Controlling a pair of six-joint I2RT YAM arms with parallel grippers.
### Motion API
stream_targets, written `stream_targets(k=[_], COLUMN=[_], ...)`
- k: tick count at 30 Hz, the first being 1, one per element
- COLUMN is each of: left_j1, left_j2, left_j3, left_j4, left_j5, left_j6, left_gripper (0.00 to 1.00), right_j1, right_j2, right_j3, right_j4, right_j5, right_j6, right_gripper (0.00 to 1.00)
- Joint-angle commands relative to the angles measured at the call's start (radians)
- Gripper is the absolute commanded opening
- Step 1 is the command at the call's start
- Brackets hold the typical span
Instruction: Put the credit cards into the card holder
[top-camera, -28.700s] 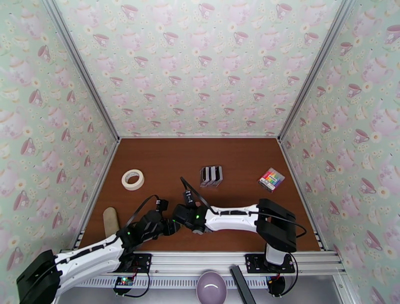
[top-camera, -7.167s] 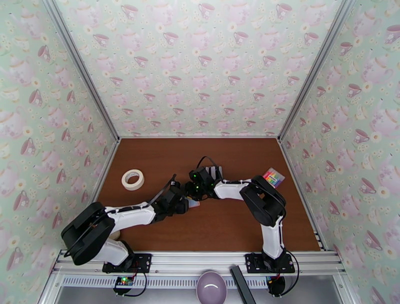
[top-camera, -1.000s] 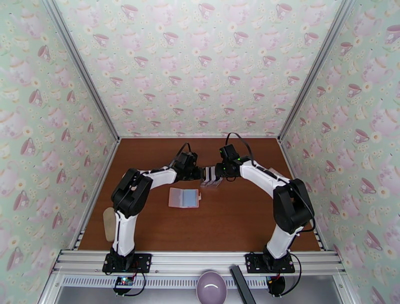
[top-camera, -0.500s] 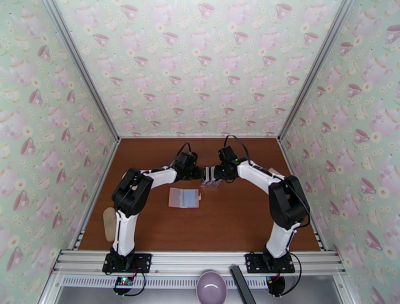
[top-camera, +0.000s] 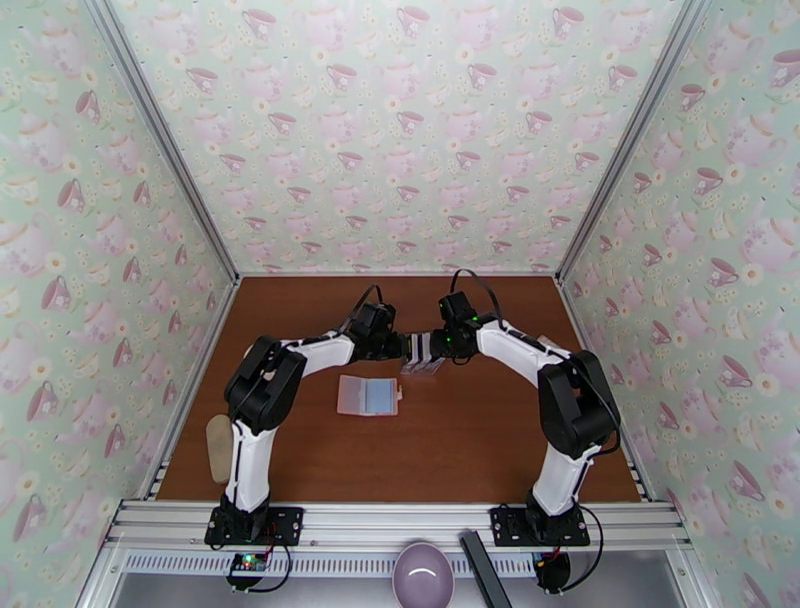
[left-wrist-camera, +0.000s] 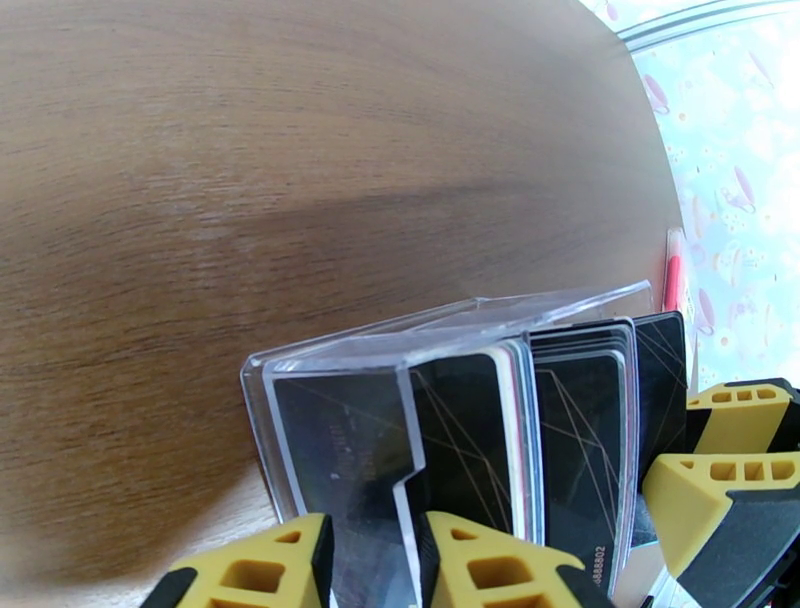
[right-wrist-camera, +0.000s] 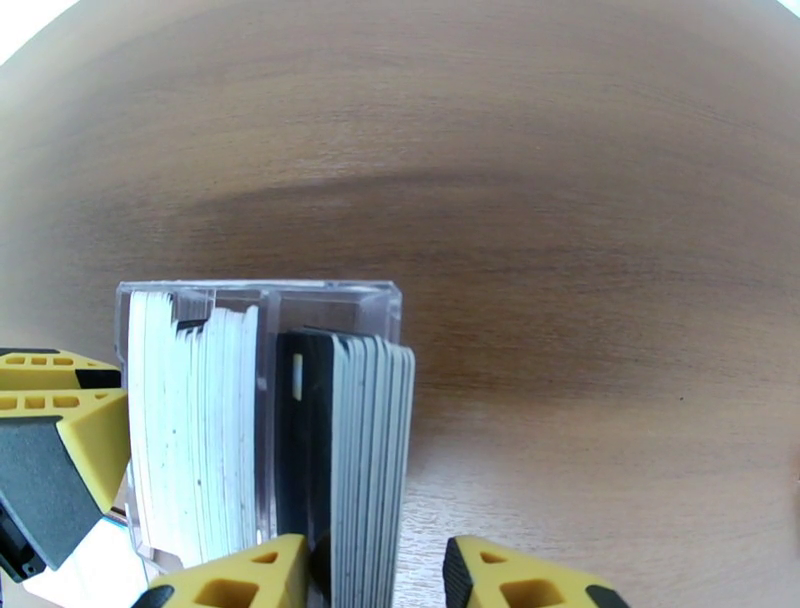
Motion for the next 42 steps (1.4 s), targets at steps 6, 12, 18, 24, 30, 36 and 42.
stream_targets(k=[6,12,18,24,30,36,42], left_j1=[0.02,0.02,0.021,0.021,0.02,0.021,0.02], left_j2=[0.039,0.045,0.048,0.048,0.05,0.052,0.057], left_j3=[0.021,0.025,0.028,0.032,0.034,0.039,0.042], left_j4=[-0.041,-0.042,-0.045,-0.045,-0.044,-0.05,-0.051], left_j5=[-0.027,-0.025,-0.025,-0.023,-0.022,-0.023,-0.022], left_j6=[-0.007,-0.009,-0.01,-0.013,-0.014,-0.013,-0.012], left_gripper=[0.29,0.3,0.3,0.3,0.31,0.31,0.31], right_j1=[-0.008,-0.008,-0.008,-0.007,-0.005,0.0,0.0], right_j2=[-0.021,-0.037,-0.054,-0.058,-0.054,-0.053,-0.05], right_j3=[0.026,0.026,0.029,0.034,0.041,0.046,0.045], right_j4=[-0.042,-0.049,-0.057,-0.061,-0.064,-0.067,-0.06], right_j5=[0.046,0.058,0.069,0.069,0.054,0.049,0.008], right_j6=[-0.025,-0.025,-0.027,-0.027,-0.027,-0.028,-0.023], right_gripper=[0.4,0.37,0.37,0.37,0.29,0.21,0.1])
